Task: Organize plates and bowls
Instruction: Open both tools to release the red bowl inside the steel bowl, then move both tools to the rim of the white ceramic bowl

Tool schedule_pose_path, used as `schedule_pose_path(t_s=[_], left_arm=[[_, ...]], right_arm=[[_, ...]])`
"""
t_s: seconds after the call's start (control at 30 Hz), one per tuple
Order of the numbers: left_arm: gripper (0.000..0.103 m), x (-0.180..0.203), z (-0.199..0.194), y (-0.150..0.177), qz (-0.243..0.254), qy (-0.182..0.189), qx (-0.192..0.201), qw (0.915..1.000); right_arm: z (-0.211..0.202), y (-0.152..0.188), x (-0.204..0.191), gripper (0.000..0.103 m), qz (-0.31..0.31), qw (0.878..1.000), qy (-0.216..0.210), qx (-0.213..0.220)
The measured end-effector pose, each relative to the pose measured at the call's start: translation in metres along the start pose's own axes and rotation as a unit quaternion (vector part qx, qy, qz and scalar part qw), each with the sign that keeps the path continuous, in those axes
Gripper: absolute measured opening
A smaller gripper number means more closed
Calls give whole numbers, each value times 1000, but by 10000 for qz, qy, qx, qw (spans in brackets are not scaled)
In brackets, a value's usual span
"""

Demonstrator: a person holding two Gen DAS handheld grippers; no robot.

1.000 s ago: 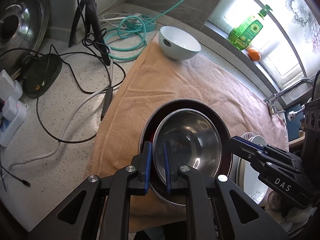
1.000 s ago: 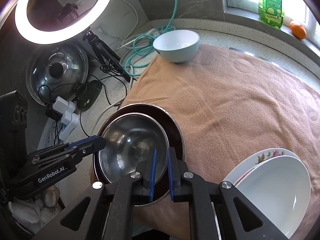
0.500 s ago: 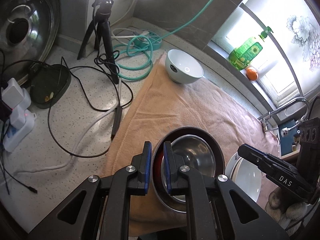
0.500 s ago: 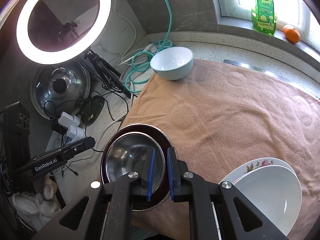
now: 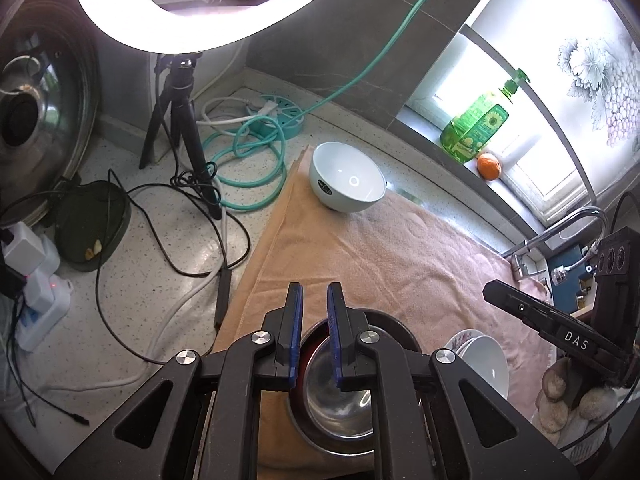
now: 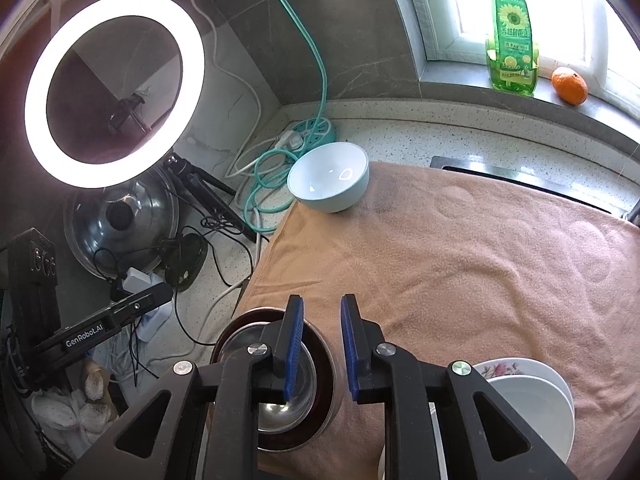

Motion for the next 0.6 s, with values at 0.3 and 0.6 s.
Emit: schedule_pose_path(t_s=[0.3, 0.6], left_arm=[[10, 22, 16, -39, 264, -81, 110, 9996], [11, 34, 62, -63, 161, -167, -171, 9996]], right_arm=[[-6, -51, -4, 18, -176, 9996, -96, 221], [23, -98, 2, 24, -328, 9991, -270, 20]])
Point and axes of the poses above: each gripper's, at about its wrist camera, not at the fingertips, and z roughly the way its jaws point, x to its right, y to its underside, the point moved 5 cm from there along z, roughly the way its jaws point, and after that the axes turned 9 degrees about z, right-handed, at the moved point
